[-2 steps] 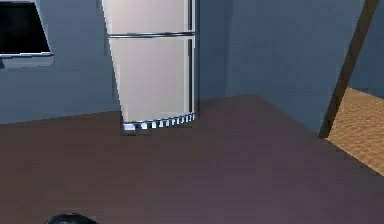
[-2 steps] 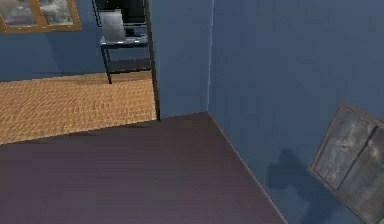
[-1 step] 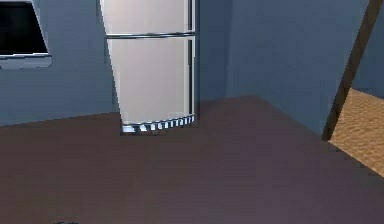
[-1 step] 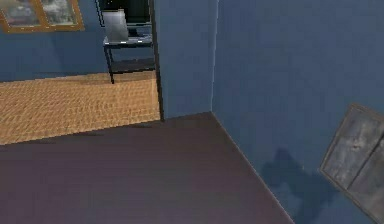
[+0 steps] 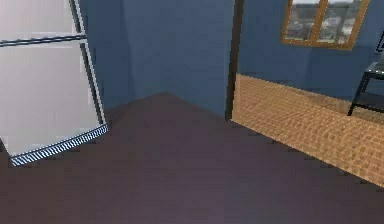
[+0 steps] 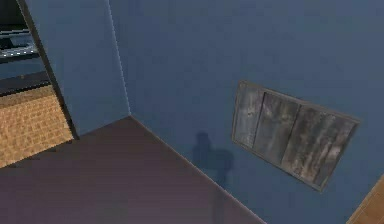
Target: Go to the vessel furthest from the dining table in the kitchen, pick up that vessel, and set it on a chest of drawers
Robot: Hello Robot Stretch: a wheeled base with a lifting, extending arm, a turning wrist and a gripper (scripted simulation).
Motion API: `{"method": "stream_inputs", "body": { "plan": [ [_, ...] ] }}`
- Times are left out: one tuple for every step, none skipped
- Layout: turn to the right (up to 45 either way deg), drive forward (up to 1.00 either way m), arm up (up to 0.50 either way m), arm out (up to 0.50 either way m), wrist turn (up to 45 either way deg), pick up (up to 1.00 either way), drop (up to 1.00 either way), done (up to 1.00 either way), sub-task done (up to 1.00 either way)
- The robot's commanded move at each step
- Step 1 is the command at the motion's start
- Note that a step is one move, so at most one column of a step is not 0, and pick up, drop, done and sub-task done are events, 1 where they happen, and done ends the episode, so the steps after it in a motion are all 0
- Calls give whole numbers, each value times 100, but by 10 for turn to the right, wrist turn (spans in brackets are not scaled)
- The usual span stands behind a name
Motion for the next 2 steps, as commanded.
{"method": "stream_inputs", "body": {
  "plan": [
    [0,45,0,0,0,0,0,0,0],
    [-390,0,0,0,0,0,0,0,0]
  ]
}}
